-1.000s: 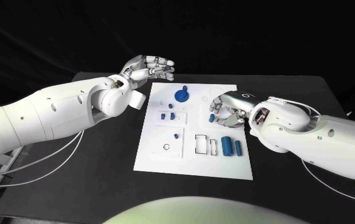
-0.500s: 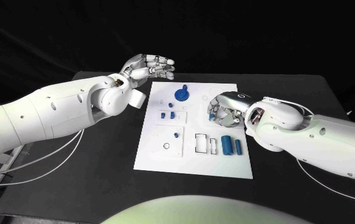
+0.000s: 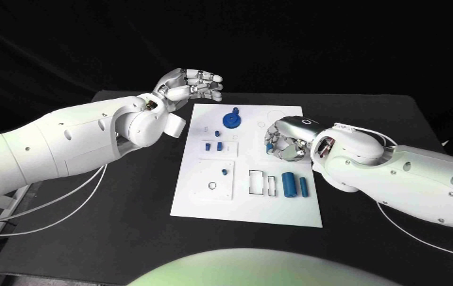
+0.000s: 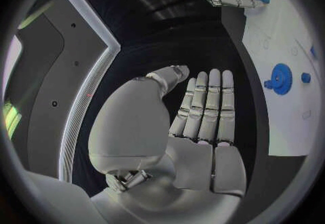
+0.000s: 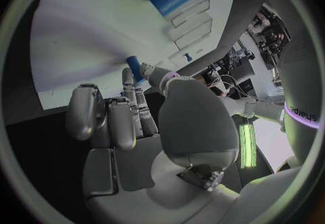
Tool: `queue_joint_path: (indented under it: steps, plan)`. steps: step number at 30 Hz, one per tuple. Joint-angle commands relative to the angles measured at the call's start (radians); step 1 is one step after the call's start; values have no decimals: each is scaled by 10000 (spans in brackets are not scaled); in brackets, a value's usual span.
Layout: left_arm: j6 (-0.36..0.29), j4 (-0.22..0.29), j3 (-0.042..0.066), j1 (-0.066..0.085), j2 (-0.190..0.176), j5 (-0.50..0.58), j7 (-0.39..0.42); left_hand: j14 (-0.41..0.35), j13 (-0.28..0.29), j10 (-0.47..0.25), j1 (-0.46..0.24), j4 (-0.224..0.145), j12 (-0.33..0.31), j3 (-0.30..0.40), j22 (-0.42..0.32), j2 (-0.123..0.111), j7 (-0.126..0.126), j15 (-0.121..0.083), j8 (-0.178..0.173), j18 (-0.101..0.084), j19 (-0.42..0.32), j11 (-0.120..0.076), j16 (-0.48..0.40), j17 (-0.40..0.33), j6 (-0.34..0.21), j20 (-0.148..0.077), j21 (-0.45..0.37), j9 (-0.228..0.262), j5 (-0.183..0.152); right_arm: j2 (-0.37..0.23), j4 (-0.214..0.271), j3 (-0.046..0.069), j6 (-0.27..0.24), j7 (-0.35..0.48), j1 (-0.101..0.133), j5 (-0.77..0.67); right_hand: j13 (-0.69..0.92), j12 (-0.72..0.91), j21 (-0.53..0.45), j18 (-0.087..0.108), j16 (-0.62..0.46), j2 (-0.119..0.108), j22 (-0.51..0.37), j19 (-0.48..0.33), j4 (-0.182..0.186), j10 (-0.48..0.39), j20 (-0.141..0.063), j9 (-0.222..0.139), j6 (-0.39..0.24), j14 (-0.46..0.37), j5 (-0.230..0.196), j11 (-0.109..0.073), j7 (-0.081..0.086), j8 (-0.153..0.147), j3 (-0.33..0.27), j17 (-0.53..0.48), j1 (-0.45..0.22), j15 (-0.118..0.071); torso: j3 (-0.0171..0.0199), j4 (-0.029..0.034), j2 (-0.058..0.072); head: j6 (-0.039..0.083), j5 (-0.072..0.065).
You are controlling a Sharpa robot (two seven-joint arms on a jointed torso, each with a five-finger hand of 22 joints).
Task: Assemble the parts on the task board
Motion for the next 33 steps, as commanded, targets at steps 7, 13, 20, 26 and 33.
queue_joint_path:
  steps: [7, 13, 20, 26, 33]
  plan:
    - [208, 12, 9, 8, 14, -20, 12, -70, 4, -75, -50, -65, -27, -6, -6, 24, 144, -12, -40, 17, -50, 0, -53, 9, -67, 24, -53, -15, 48, 101, -7, -42, -138, -407, -100, -700, 9, -24, 78, -107, 46, 1, 1228, 81, -85, 211, 6, 37, 138, 317, -50, -32, -31, 87, 75, 10, 57, -84, -2, 12, -2, -16, -13]
    - [233, 6, 9, 8, 22, -20, 6, -70, 4, -75, -50, -65, -27, -6, -6, 24, 144, -12, -40, 17, -50, 0, -53, 9, -67, 24, -53, -15, 48, 87, 22, -46, -580, -515, -122, -789, 71, 47, 91, -109, 38, 13, 1251, 95, -63, 431, -40, 107, 355, 316, 19, -108, -111, 225, 44, -9, -6, -144, -8, 2, -8, -12, -9]
    - [248, -8, 9, 8, 32, -20, 4, -75, 8, -80, -56, -70, -18, 0, -5, 38, 147, -12, -34, 20, -52, 1, -53, 22, -65, 27, -63, -19, 48, -26, 161, -46, -1358, -507, -130, -759, 148, 118, 241, -139, 50, 118, 1327, 172, -77, 648, -106, 203, 545, 328, 90, -205, -210, 377, 73, 18, 28, -224, 1, -5, -12, -12, -7]
    - [249, -34, 9, 7, 44, -20, 4, -76, 10, -82, -57, -70, -14, 7, -4, 53, 147, -11, -31, 21, -52, 1, -52, 28, -64, 28, -67, -21, 50, -239, 478, -4, -2045, -355, -108, -435, 171, 137, 300, -151, 48, 140, 1356, 200, -81, 703, -124, 234, 582, 330, 101, -225, -230, 416, 75, 13, 31, -243, -5, -1, -17, 11, -3]
    - [251, -68, 9, 7, 69, -20, 8, -77, 11, -82, -54, -71, -12, 13, -3, 63, 146, -12, -30, 22, -51, 0, -52, 30, -63, 28, -68, -22, 51, -523, 1119, 88, -2468, -221, 34, 210, 185, 145, 319, -155, 42, 150, 1366, 210, -71, 731, -134, 253, 599, 328, 105, -234, -241, 438, 69, 2, 16, -253, -21, -11, -20, 57, 2]
